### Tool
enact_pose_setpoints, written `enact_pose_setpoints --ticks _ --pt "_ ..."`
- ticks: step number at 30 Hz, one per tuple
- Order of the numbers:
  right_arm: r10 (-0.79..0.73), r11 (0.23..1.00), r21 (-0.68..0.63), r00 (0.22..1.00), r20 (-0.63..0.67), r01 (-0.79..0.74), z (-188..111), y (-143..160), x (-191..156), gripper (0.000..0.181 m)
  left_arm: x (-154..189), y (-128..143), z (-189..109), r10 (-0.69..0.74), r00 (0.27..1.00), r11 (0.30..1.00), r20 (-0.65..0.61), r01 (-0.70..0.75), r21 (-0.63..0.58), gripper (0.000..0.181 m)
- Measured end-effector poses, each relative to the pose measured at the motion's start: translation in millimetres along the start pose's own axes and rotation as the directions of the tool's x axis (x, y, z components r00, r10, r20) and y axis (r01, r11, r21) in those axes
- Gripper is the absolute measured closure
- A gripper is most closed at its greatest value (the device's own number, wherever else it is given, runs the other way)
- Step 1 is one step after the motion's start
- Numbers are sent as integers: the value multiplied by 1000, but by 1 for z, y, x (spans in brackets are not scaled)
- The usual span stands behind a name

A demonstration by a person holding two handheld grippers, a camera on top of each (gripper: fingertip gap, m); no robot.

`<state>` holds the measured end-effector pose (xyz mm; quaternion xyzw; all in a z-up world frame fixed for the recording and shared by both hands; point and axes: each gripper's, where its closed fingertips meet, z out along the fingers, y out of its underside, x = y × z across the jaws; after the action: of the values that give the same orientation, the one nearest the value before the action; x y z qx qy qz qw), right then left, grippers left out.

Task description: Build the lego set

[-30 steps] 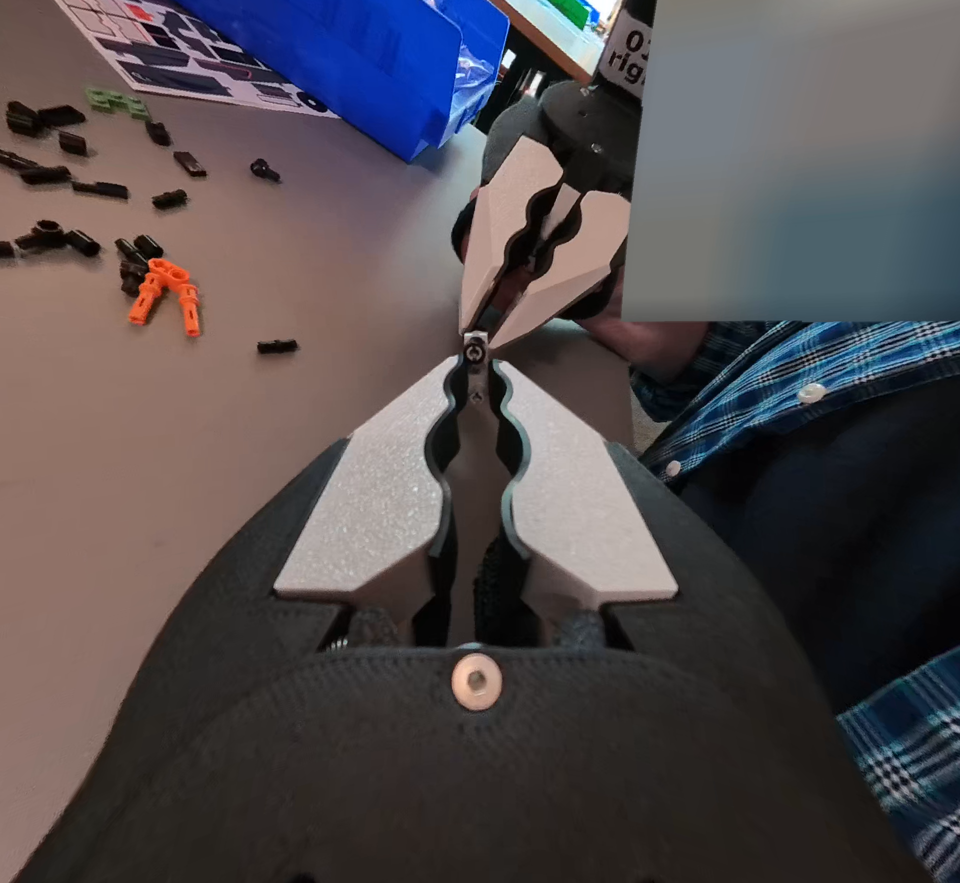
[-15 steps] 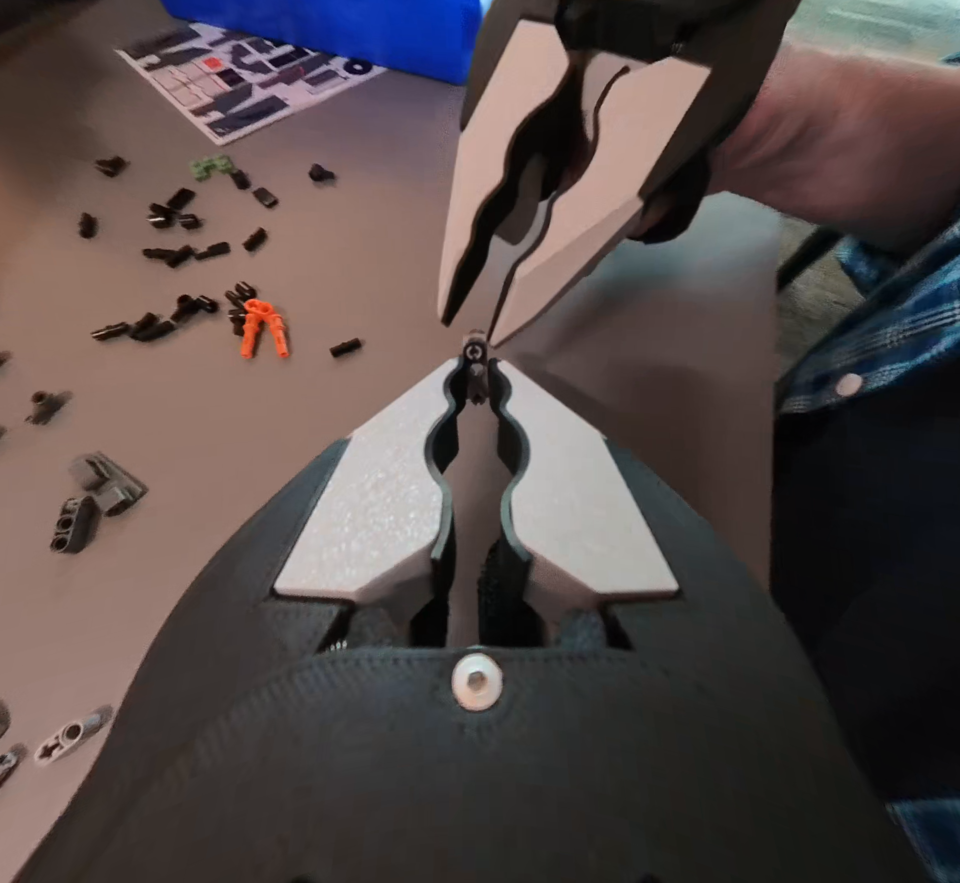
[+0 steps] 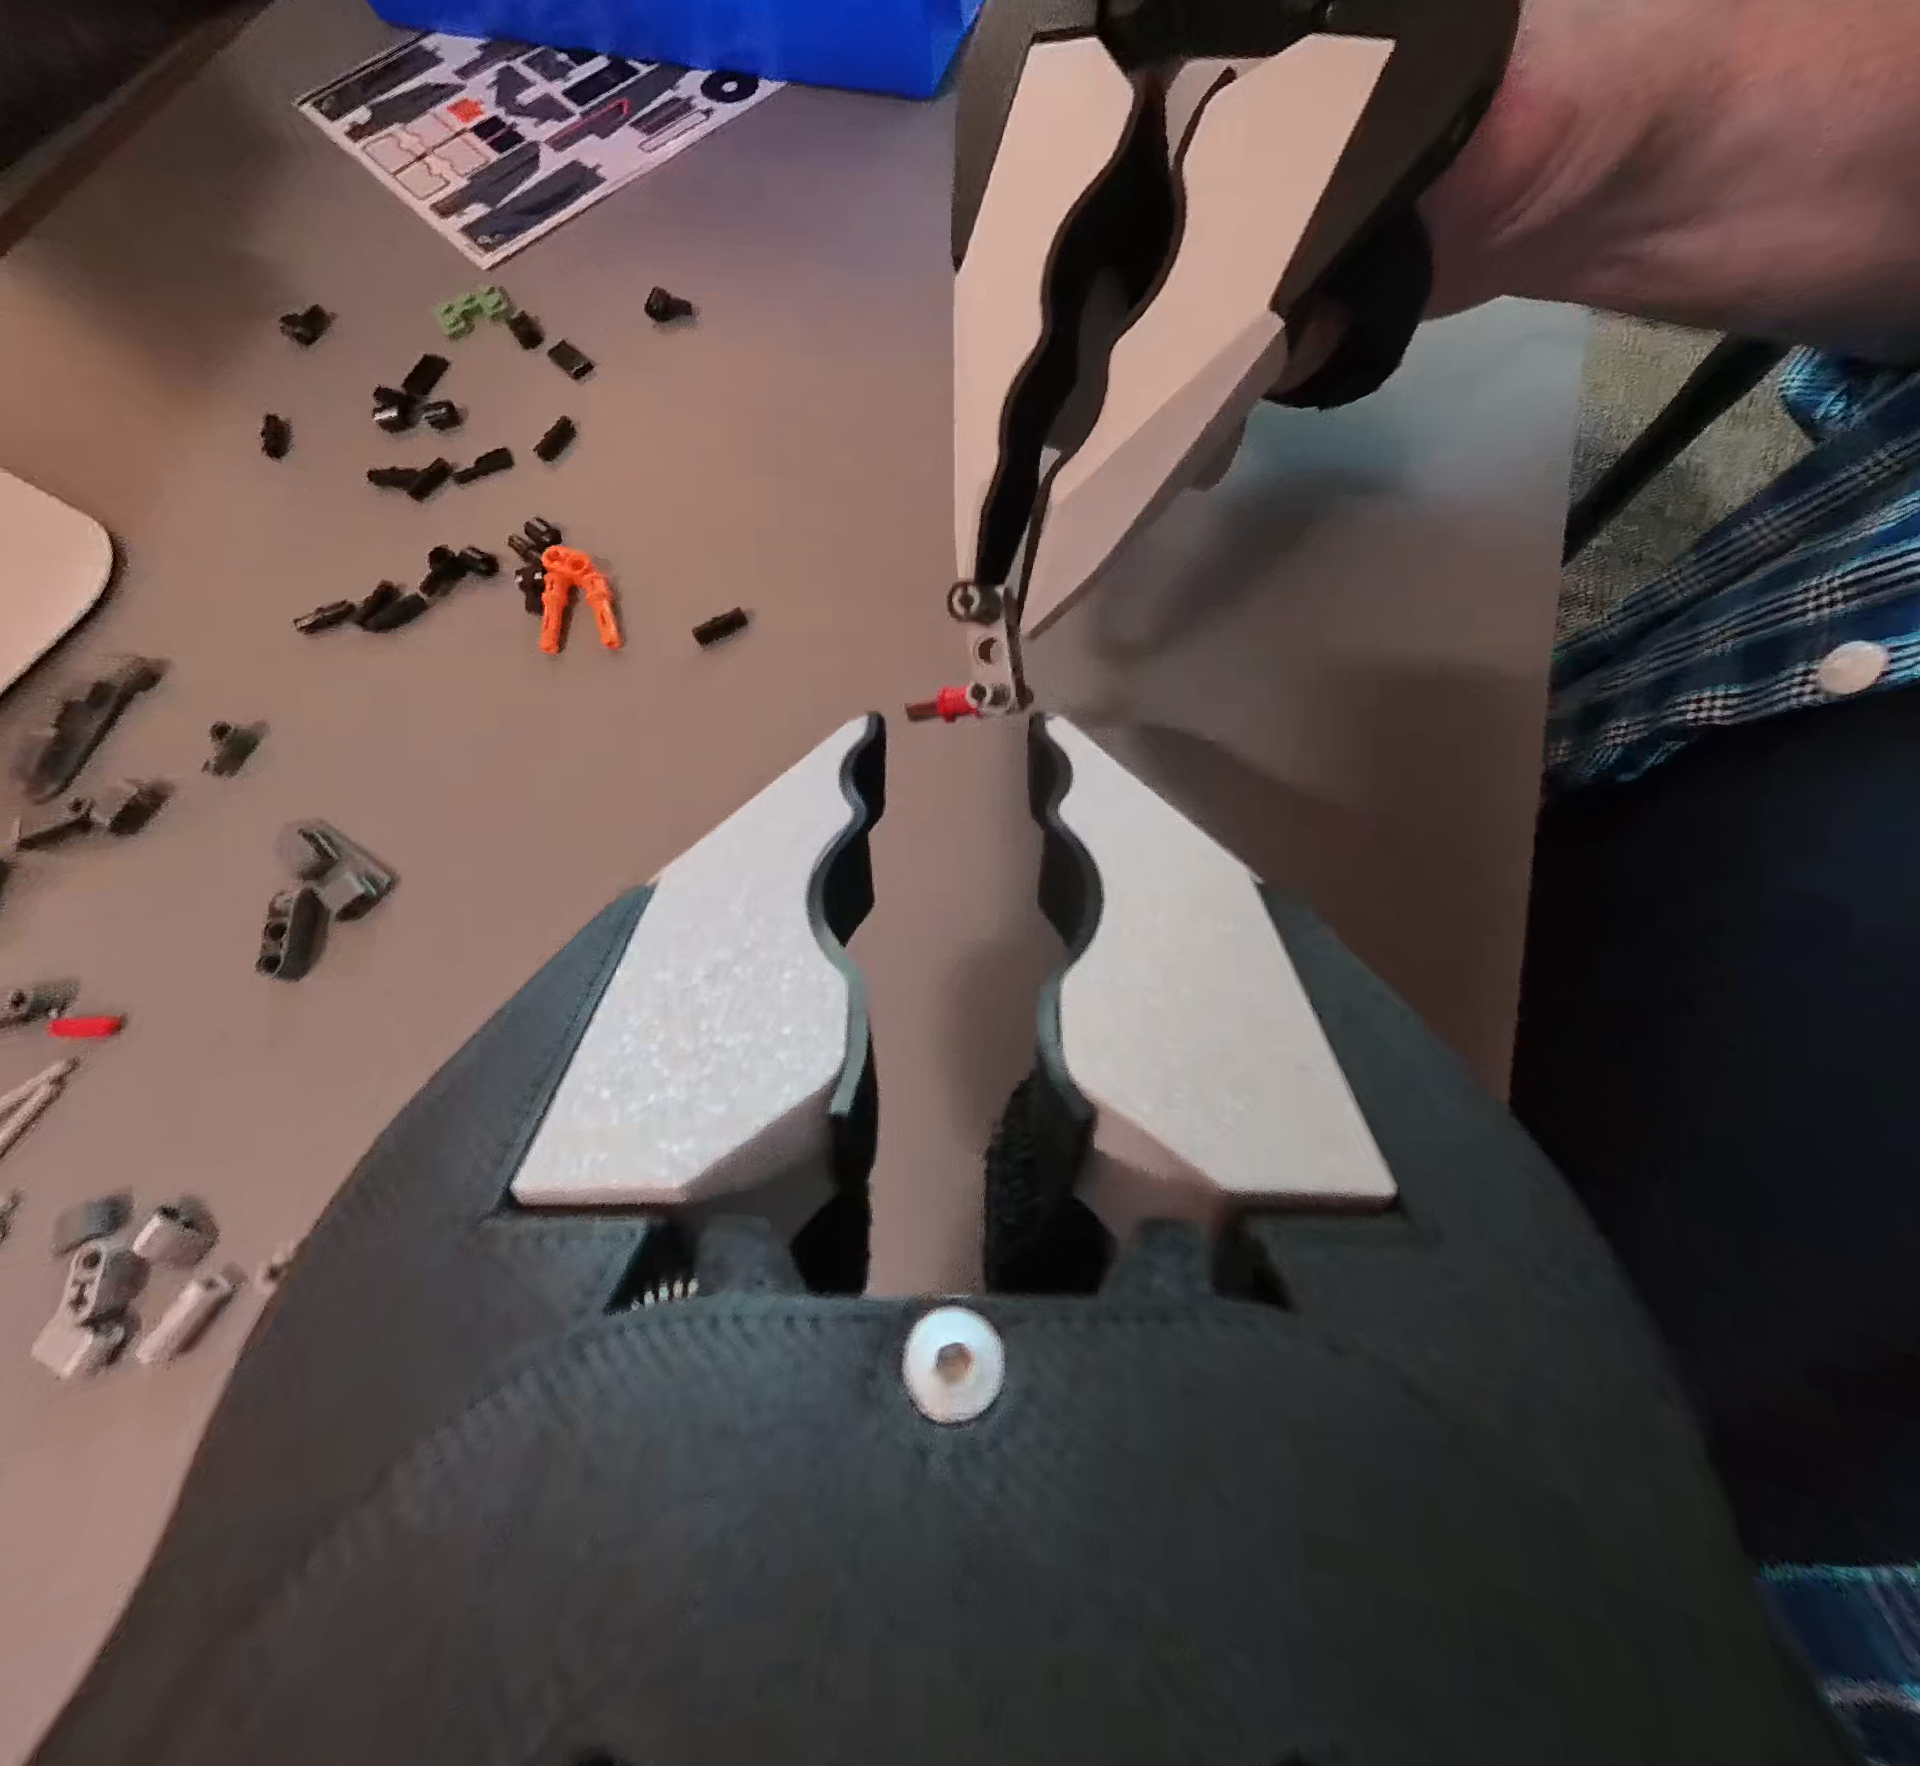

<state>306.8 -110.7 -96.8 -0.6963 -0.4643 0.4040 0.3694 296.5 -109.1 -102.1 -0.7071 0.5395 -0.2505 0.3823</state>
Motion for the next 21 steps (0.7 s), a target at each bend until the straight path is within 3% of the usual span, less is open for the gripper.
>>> enact_pose_setpoints --ticks 7,13,21 --pt "30 999 27 1000 6 -30 8 -5 -4 177 8 5 -11 -153 988 985 -11 153 81 160" --pt "-9 999 39 999 35 8 25 -20 -19 177 3 5 -33 -330 941 924 -70 337 179 171" --pt "-32 999 36 998 47 30 44 -40 -30 177 -9 8 -67 -380 924 893 -37 376 248 166"
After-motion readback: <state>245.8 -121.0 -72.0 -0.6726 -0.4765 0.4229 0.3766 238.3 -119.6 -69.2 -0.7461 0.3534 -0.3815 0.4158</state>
